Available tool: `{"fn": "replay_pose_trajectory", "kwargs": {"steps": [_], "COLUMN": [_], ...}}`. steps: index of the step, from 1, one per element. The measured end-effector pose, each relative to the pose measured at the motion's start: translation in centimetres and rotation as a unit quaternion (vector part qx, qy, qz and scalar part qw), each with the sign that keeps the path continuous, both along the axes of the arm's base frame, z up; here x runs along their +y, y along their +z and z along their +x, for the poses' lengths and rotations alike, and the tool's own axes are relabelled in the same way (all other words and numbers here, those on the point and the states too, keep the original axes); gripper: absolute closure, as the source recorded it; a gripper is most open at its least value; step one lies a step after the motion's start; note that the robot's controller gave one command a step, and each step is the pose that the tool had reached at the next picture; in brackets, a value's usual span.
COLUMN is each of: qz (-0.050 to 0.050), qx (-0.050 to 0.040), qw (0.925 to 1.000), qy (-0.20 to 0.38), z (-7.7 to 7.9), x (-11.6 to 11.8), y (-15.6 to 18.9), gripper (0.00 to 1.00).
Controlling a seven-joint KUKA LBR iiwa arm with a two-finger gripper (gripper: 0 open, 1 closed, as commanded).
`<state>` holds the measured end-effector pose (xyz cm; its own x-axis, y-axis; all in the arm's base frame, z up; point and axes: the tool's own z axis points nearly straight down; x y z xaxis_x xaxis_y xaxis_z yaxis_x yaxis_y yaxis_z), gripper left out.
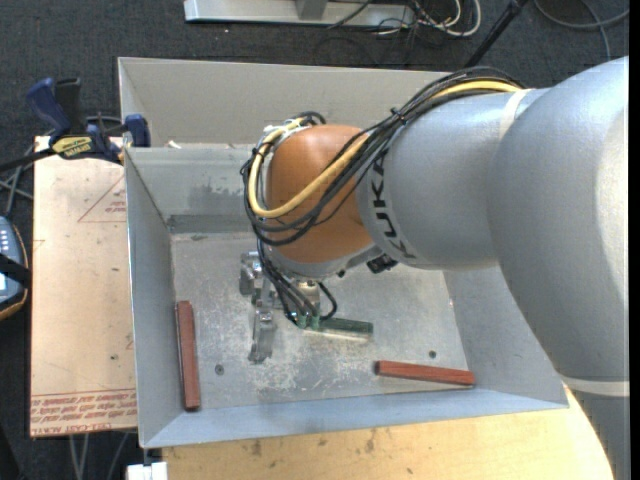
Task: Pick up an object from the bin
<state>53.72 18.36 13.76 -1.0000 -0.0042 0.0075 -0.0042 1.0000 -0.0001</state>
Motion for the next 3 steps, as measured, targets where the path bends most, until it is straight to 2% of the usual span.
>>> {"fn": "replay_pose_trajectory", "kwargs": {"steps": [1,2,3], "qz": [0.001,0.002,0.001], "qx": [-0.0036,-0.0052,-0.0044], "qw": [1.0000,0.9993,0.9910], "qy": [-0.002,0.037,0.134], "z": [0.2,-0.6,-1.5], "x": [-0.1,-3.5,-6.0], "y": [0.5,-1.7,-5.0], "gripper": [0.00,0.00,0.00]}}
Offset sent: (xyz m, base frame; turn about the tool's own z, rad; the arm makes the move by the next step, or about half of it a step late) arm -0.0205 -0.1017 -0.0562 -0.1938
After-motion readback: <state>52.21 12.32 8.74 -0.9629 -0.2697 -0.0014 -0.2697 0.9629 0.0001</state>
